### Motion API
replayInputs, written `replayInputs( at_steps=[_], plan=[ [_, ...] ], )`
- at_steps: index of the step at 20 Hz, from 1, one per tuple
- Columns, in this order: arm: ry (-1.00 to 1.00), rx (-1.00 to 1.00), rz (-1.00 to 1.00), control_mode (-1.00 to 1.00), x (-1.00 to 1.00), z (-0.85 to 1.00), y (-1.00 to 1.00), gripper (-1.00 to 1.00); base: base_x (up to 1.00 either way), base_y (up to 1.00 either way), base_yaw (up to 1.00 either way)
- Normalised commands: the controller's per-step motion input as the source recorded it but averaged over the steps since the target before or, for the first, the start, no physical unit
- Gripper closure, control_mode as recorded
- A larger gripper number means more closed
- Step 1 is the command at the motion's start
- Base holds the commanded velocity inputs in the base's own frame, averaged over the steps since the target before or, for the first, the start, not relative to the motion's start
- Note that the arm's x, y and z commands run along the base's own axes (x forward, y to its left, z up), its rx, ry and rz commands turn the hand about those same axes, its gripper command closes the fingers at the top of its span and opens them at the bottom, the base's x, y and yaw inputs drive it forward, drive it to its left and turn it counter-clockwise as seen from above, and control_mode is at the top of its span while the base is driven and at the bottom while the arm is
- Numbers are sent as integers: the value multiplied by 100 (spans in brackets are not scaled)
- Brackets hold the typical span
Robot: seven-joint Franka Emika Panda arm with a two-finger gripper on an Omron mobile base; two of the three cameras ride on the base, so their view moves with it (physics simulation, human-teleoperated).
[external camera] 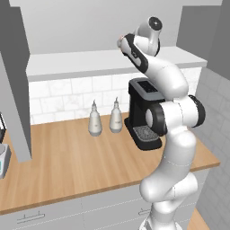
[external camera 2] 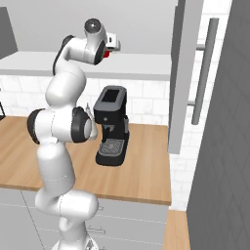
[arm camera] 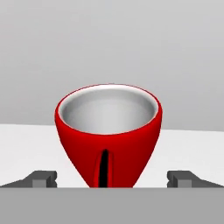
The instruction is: Gather all objects into one cabinet and sort the glasses and bowls to opposite sides.
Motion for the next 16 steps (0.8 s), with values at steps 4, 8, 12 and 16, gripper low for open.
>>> replayInputs(
  at_steps=[4,8,12,16],
  plan=[
    [0,0,0,-100,0,0,0,-100,0,0,0],
    [0,0,0,-100,0,0,0,-100,0,0,0],
    [-1,-1,0,-100,0,0,3,-100,0,0,0],
    [-3,-1,0,-100,0,0,0,-100,0,0,0]
  ],
)
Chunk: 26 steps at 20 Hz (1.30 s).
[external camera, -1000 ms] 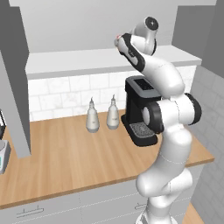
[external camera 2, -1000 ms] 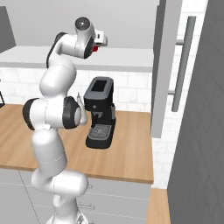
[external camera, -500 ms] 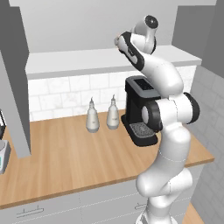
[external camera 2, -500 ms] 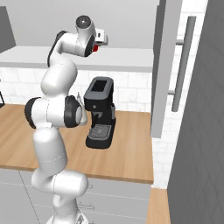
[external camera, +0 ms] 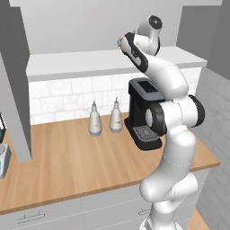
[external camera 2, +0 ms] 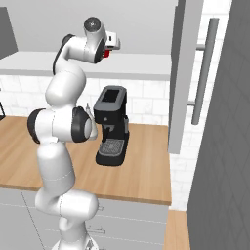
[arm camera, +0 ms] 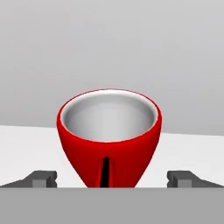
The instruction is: Gather all objects into one cabinet and sort the glasses and bowls to opposite sides.
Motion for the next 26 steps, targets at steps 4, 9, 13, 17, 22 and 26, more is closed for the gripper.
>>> replayInputs(
  at_steps=[4,9,13,17,22,26],
  plan=[
    [-2,0,0,-100,0,0,0,-100,0,0,0],
    [-1,0,0,-100,0,-1,0,-100,0,0,0],
    [0,0,0,-100,5,-9,1,-100,0,0,0],
    [0,0,0,-100,7,-15,0,100,0,0,0],
    [0,0,0,-100,1,-4,0,100,0,0,0],
    [0,0,0,-100,-1,0,0,100,0,0,0]
  ],
)
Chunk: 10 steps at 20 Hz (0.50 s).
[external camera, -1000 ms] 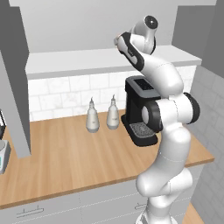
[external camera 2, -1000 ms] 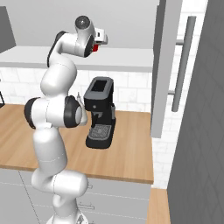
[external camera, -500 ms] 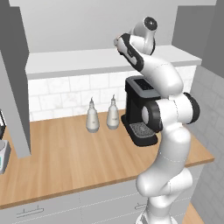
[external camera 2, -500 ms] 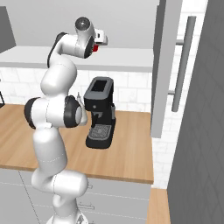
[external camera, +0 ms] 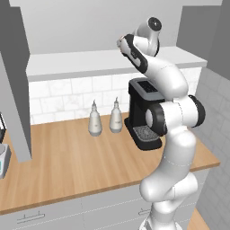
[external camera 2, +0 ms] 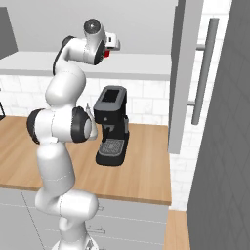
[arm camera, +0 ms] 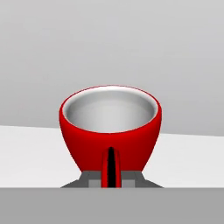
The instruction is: Gather all objects into one cabinet and sort the glasses and bowls to opposite sides.
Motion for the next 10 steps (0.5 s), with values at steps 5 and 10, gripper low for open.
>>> replayInputs(
  at_steps=[5,10],
  plan=[
    [0,0,0,-100,0,-2,-1,100,0,0,0],
    [-13,0,0,-100,-72,-1,-6,100,0,0,0]
  ],
)
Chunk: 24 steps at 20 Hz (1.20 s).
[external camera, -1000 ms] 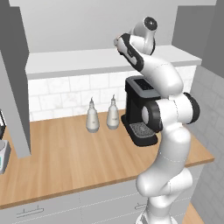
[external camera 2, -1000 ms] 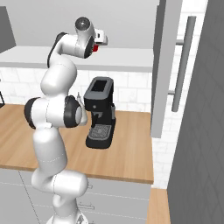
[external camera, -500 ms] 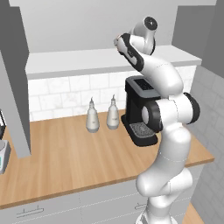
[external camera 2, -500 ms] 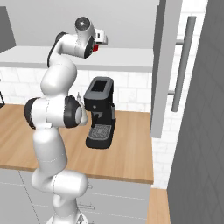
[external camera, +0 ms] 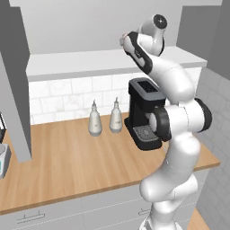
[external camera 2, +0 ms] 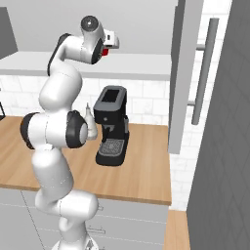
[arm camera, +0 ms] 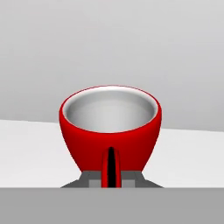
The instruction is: Gather all objects into one cabinet and sort the glasses and bowls to opposite sides.
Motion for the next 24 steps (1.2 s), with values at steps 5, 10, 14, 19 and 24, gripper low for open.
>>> replayInputs(
  at_steps=[5,10,14,19,24],
  plan=[
    [-13,0,0,-100,-100,-4,0,100,0,0,0],
    [-3,0,0,-100,-100,3,-3,100,0,0,0],
    [14,0,0,-100,-100,34,0,100,0,0,0],
    [7,0,0,-100,-100,3,0,100,0,0,0],
    [16,0,0,-100,-100,-7,2,100,0,0,0]
  ],
)
